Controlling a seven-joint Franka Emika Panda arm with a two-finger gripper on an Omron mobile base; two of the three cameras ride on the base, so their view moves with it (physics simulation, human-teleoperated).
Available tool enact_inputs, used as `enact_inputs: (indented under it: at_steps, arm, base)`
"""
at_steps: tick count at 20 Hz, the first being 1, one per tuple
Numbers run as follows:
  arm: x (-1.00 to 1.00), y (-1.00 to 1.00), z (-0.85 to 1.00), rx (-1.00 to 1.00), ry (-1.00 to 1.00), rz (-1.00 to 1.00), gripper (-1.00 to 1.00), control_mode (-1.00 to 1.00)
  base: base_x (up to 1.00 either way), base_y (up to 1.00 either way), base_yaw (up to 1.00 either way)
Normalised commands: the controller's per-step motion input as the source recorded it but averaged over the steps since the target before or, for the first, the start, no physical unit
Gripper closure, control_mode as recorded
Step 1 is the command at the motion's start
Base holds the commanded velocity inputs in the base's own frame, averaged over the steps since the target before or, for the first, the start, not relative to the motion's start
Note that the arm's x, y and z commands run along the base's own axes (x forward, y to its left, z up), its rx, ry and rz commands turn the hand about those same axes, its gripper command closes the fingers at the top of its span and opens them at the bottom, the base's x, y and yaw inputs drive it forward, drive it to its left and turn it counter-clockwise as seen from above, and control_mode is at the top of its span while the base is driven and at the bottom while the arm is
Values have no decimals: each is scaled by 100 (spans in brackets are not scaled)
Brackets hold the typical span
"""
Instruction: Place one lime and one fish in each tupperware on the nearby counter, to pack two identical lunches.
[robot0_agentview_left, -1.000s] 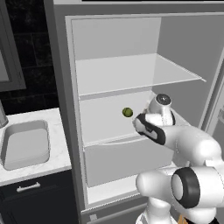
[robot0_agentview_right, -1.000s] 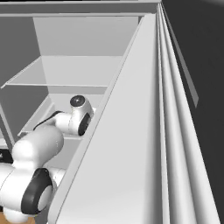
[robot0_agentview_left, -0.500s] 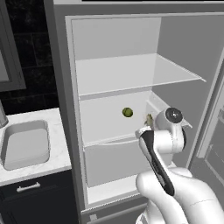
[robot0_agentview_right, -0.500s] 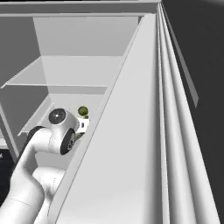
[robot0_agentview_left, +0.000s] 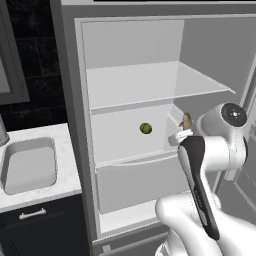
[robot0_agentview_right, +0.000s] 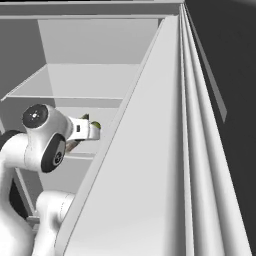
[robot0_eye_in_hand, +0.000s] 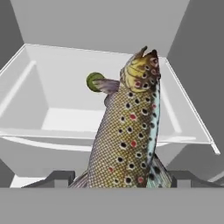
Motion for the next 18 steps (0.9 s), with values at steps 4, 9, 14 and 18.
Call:
enact_inputs:
  at_steps: [4, 9, 14, 18]
  arm:
    - [-65, 1, 11, -1, 1, 3, 100, -100]
    - [-27, 5, -36, -6, 0, 3, 100, 100]
    - [0, 0, 0, 0, 0, 0, 100, 100]
    - [0, 0, 0, 0, 0, 0, 100, 100]
  base:
    - [0, 0, 0]
    - [-36, 11, 5]
    - [-99, 35, 8]
    - [-94, 91, 9]
